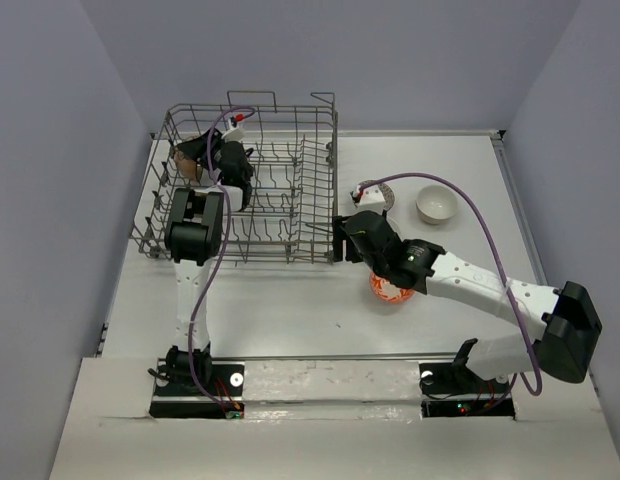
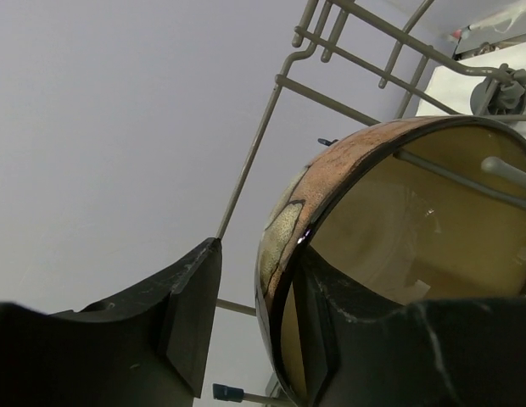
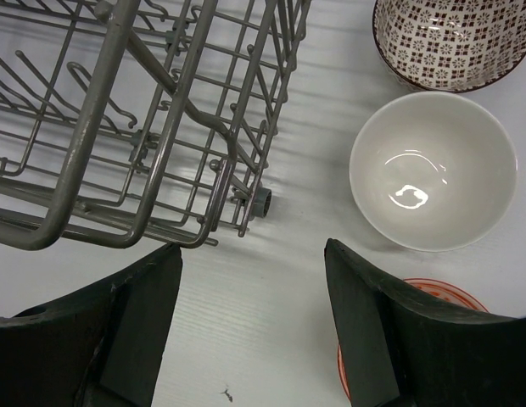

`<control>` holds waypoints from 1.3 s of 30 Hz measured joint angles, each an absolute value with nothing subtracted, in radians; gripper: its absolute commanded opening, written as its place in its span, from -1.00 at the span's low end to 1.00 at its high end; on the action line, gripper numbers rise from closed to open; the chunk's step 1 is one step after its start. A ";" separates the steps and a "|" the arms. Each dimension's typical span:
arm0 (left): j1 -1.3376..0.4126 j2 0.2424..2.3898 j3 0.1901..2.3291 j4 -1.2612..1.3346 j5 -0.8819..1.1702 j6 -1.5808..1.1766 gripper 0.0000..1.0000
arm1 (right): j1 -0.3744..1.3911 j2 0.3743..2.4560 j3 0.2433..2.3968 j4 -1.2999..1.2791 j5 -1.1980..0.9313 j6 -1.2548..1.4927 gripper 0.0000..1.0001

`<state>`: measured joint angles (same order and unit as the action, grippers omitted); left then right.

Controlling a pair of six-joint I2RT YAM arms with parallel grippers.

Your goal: Load the bowls into the dish rack

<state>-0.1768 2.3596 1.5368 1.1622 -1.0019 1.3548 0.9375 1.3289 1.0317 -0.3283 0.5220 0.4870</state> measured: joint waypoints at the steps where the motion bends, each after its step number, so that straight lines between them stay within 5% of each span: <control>1: -0.177 2.360 1.537 1.161 -1.003 1.355 0.11 | 0.937 1.329 1.032 -0.328 0.522 0.487 0.47; 10: -0.182 2.334 1.573 1.076 -1.034 1.325 0.37 | 0.937 1.329 1.032 -0.328 0.522 0.487 0.48; 39: -0.204 2.183 1.718 0.360 -0.887 0.819 0.59 | 0.937 1.328 1.034 -0.331 0.543 0.487 0.47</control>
